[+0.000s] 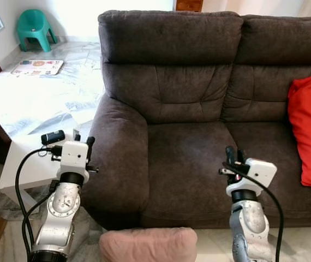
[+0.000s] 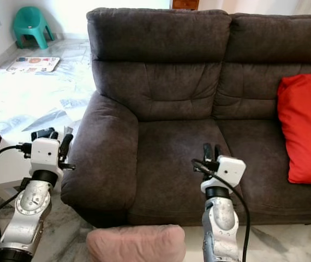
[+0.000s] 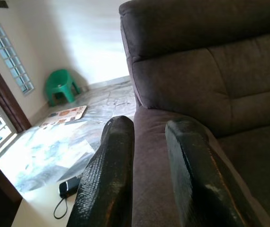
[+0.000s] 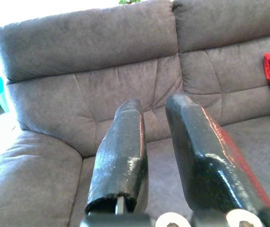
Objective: Move the pillow to the sofa from floor
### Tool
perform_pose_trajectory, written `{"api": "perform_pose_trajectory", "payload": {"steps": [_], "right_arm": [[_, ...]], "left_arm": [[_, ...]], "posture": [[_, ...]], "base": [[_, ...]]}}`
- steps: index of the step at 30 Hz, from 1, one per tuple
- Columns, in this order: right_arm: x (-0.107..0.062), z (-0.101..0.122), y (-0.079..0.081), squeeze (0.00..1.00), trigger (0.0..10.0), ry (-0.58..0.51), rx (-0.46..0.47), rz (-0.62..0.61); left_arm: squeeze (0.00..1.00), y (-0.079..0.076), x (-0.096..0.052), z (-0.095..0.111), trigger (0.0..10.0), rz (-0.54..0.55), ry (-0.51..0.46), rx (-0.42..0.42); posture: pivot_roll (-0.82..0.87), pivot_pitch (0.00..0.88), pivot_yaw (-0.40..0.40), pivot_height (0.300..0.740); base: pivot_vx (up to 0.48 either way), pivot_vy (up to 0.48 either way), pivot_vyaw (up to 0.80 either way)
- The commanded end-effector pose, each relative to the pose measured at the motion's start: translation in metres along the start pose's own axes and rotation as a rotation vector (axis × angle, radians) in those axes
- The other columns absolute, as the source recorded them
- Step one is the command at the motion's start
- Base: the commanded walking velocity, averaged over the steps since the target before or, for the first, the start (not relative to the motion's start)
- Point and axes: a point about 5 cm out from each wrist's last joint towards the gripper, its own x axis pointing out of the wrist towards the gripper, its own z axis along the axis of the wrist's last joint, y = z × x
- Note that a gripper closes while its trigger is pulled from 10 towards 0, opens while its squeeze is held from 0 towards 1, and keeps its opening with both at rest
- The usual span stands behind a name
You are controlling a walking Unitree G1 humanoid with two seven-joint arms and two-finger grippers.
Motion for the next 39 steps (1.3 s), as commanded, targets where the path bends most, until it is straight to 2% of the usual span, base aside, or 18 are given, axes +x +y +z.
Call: {"api": "perform_pose_trajectory", "payload": {"steps": [1, 9, 19, 22, 28, 39], "right_arm": [[0.003, 0.006, 0.004, 0.00, 10.0, -0.008, 0.005, 0.020], [0.015, 0.020, 0.007, 0.00, 10.0, -0.042, 0.000, 0.064], [0.014, 0.023, 0.006, 0.00, 10.0, -0.040, -0.012, 0.072], [0.018, 0.023, 0.010, 0.00, 10.0, -0.033, -0.034, 0.092], [0.022, 0.027, 0.006, 0.00, 10.0, -0.027, -0.042, 0.094], [0.022, 0.027, 0.008, 0.00, 10.0, -0.022, -0.046, 0.113]], "left_arm": [[0.00, 0.007, -0.001, 0.004, 10.0, 0.049, -0.005, -0.020], [0.00, 0.008, 0.003, 0.007, 10.0, 0.087, -0.016, -0.032], [0.00, 0.001, 0.005, 0.007, 10.0, 0.063, -0.017, -0.045], [0.00, -0.001, 0.010, 0.008, 10.0, 0.065, -0.017, -0.053], [0.00, -0.007, 0.010, 0.006, 10.0, 0.056, -0.015, -0.063], [0.00, -0.006, 0.011, 0.006, 10.0, 0.058, -0.017, -0.061]], "posture": [[0.13, 0.000, -0.053, 0.740], [0.13, 0.000, -0.081, 0.740], [0.11, 0.000, -0.076, 0.740], [0.09, 0.000, -0.077, 0.740], [0.08, 0.000, -0.080, 0.740], [0.08, 0.000, -0.085, 0.740]], "base": [[0.000, 0.000, 0.00], [0.000, 0.000, 0.00], [0.000, 0.000, 0.00], [0.000, 0.000, 0.00], [0.000, 0.000, 0.00], [0.000, 0.000, 0.00]]}}
